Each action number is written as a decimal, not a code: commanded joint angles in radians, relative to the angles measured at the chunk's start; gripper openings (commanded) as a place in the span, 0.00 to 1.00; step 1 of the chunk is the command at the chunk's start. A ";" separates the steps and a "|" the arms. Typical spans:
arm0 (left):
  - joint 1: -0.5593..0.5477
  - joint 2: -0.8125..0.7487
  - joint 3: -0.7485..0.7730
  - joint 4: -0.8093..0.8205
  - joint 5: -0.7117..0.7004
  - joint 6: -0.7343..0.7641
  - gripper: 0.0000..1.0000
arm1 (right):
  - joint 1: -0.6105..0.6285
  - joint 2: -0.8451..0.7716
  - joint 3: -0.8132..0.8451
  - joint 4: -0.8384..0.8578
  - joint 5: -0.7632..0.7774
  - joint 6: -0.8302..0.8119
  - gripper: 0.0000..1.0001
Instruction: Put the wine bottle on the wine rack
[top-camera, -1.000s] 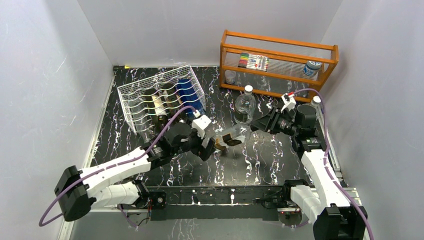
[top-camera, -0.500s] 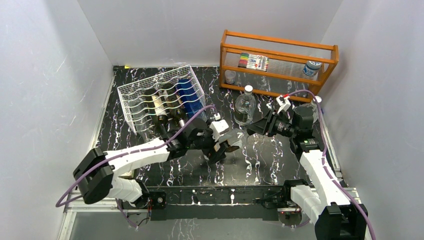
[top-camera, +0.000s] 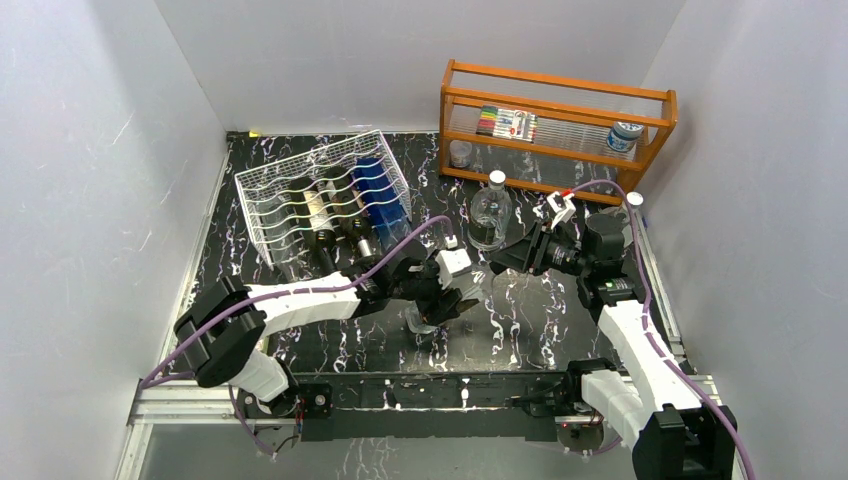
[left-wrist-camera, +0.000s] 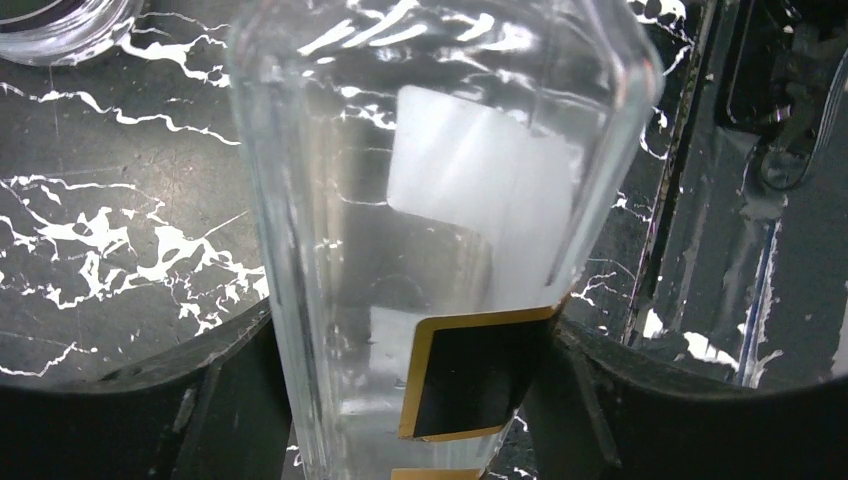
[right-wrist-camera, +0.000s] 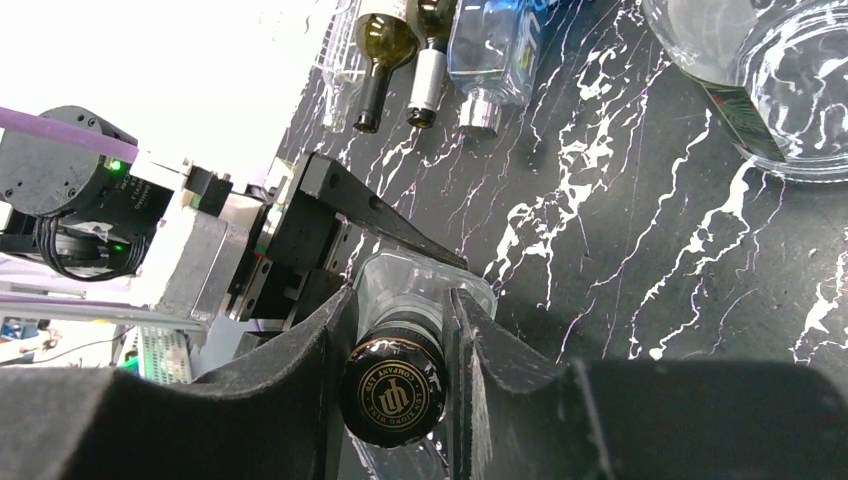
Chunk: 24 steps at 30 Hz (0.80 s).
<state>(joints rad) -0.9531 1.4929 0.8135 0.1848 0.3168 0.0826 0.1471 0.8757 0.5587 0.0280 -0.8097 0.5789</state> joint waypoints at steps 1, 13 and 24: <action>0.007 0.000 0.014 0.042 0.010 0.021 0.55 | 0.009 -0.036 0.008 0.114 -0.099 0.089 0.00; 0.007 -0.071 0.001 -0.001 -0.074 0.115 0.00 | 0.011 -0.005 0.043 0.005 -0.086 0.034 0.46; 0.006 -0.342 0.009 -0.188 -0.104 0.521 0.00 | 0.123 0.018 0.143 -0.187 0.020 -0.167 0.77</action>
<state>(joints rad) -0.9451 1.2804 0.7761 -0.0135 0.1879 0.3870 0.1928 0.8768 0.5903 -0.0578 -0.8635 0.5369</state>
